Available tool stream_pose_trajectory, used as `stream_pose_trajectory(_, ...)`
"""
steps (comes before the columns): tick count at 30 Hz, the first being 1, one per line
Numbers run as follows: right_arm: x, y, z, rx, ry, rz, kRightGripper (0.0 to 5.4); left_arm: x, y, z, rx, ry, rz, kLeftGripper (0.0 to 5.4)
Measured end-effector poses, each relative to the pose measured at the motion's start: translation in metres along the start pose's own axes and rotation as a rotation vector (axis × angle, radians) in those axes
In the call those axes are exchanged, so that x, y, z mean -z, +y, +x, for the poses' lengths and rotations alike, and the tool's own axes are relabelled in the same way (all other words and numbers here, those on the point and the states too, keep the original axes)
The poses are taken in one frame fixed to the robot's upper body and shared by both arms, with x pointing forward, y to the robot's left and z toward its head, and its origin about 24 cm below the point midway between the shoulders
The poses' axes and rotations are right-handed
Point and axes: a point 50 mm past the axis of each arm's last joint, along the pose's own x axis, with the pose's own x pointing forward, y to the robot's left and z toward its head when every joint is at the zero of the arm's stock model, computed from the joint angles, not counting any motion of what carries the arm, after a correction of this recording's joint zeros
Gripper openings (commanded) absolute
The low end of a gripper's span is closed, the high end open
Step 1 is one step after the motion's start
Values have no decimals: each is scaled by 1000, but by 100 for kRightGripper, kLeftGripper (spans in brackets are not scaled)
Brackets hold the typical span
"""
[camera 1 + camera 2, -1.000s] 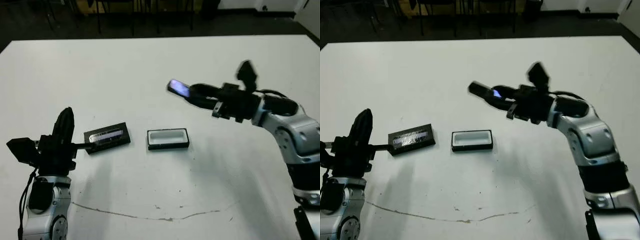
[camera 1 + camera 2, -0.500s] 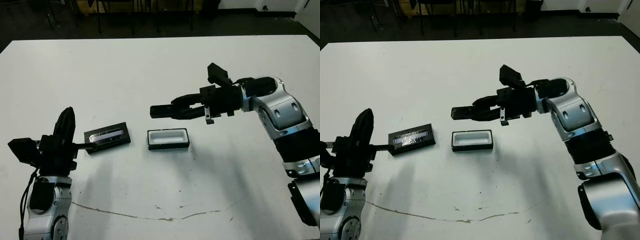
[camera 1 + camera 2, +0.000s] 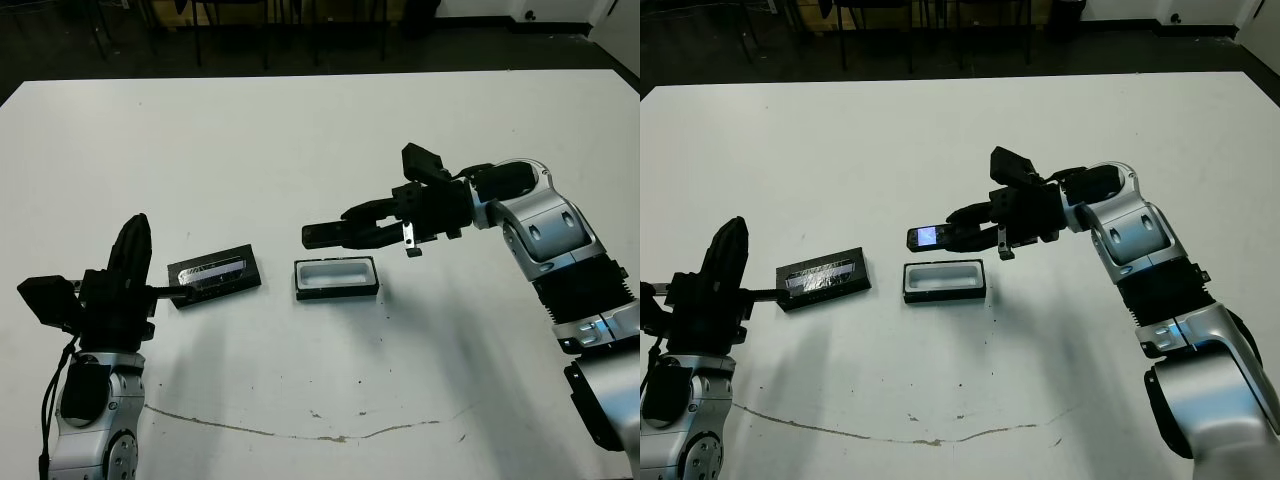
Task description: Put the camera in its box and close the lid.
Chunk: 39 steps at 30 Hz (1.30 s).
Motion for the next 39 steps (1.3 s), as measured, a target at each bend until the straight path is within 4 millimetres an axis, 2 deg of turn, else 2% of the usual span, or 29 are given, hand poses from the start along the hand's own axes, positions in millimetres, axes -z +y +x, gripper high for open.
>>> stream_pose_trajectory(28,25,9,14,-86,109,39,73,1,0,-2,-4,7,-4,0)
stream_pose_trajectory(39,27,10,19,-95,138,32,73,1,0,-2,-5,8,-2,0)
